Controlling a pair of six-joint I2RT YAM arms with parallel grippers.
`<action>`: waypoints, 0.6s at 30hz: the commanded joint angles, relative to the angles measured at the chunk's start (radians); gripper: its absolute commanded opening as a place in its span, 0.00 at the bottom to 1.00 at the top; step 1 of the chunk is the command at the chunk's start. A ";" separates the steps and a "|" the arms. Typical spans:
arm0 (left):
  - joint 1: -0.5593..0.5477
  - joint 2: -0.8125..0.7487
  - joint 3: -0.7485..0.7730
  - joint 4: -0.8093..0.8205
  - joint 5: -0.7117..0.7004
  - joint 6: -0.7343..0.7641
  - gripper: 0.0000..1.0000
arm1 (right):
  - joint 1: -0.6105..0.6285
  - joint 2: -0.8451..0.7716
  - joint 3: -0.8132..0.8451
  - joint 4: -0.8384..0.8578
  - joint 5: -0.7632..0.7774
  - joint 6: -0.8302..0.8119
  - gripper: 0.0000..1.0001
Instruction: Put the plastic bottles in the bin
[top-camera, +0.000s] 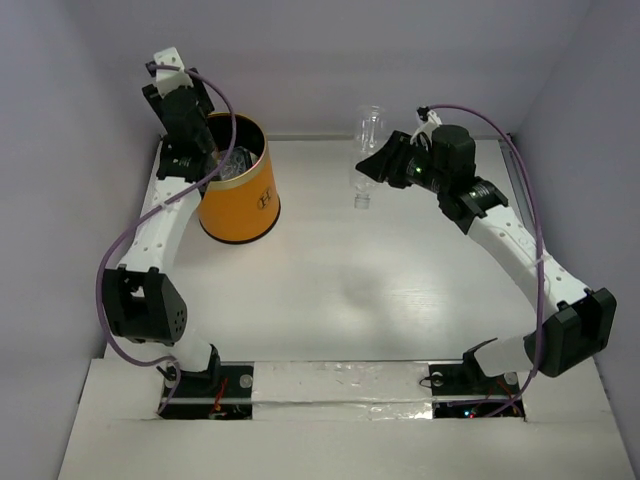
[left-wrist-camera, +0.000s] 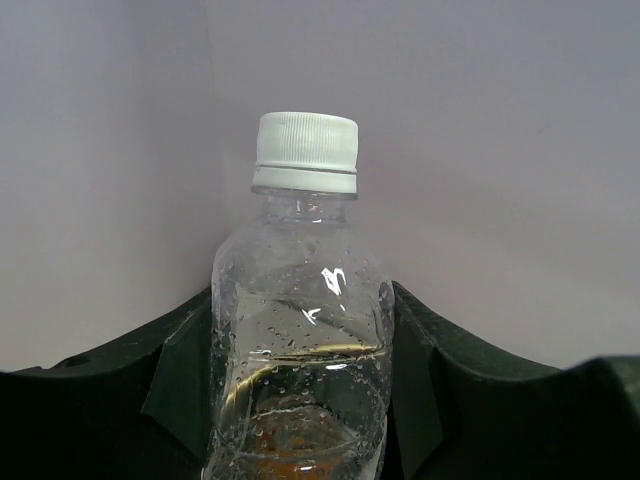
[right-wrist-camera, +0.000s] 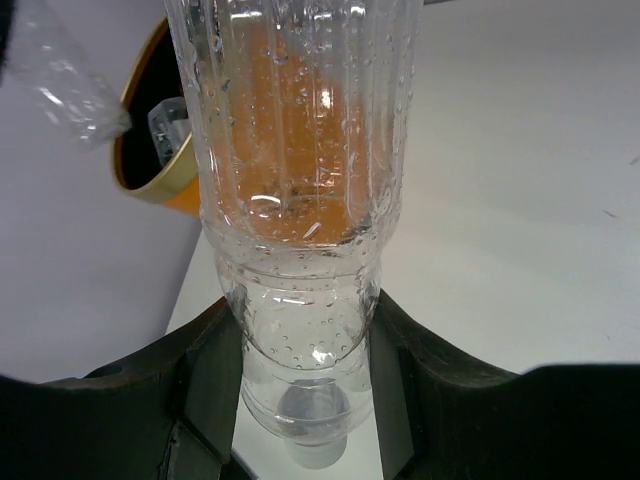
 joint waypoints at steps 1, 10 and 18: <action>0.000 -0.009 -0.103 0.192 -0.045 0.052 0.28 | 0.020 -0.043 0.034 0.069 0.007 -0.005 0.39; 0.000 -0.107 -0.355 0.240 0.023 -0.063 0.71 | 0.101 0.066 0.258 0.084 0.030 0.011 0.40; 0.000 -0.233 -0.289 0.084 0.115 -0.153 0.99 | 0.220 0.270 0.505 0.178 0.073 0.033 0.40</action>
